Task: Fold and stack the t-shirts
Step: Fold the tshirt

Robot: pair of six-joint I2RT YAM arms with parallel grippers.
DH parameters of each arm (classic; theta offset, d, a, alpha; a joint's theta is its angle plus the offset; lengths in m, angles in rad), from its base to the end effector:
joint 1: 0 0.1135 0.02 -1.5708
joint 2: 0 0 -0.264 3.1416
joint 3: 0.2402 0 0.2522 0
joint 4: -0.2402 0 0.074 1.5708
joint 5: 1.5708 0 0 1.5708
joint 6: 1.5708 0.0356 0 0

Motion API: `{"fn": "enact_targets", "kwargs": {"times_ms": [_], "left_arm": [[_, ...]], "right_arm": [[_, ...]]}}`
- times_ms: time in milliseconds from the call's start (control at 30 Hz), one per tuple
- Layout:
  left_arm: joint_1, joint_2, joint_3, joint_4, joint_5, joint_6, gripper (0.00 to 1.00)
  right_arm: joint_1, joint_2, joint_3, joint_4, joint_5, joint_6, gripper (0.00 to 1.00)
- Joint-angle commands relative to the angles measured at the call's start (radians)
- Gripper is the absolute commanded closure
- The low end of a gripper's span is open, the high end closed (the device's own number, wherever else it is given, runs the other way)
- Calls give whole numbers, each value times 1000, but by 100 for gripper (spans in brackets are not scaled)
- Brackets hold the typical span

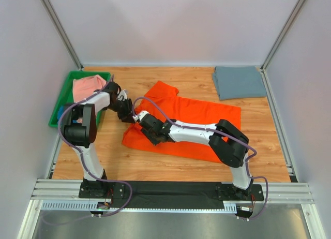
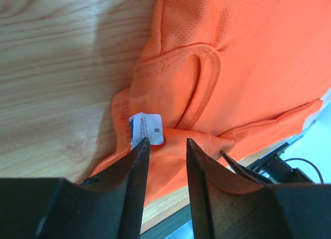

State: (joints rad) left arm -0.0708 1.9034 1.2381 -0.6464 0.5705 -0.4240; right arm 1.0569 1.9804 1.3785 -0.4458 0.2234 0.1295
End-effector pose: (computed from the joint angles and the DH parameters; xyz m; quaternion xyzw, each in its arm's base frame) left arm 0.3603 -0.0448 0.1585 -0.1314 0.9431 -0.3009 0.0519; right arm 0.2110 0.3578 0.1722 -0.4036 0.8715 0.0544 0.2733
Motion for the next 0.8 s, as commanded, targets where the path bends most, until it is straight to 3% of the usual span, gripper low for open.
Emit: {"fn": "enact_targets", "kwargs": {"times_ms": [0,400,767], "left_arm": [[-15,14,-3,30,3,-10,59],[-29,-36,-22,39,-18,-36,58],[-32,-41,-8,33,11,-88,58]], "right_arm": [[2,-64,-16,38,11,5,62],[37,-68,-48,50,83,-33,60],[48,-40,-58,87,274,-60,56]]}}
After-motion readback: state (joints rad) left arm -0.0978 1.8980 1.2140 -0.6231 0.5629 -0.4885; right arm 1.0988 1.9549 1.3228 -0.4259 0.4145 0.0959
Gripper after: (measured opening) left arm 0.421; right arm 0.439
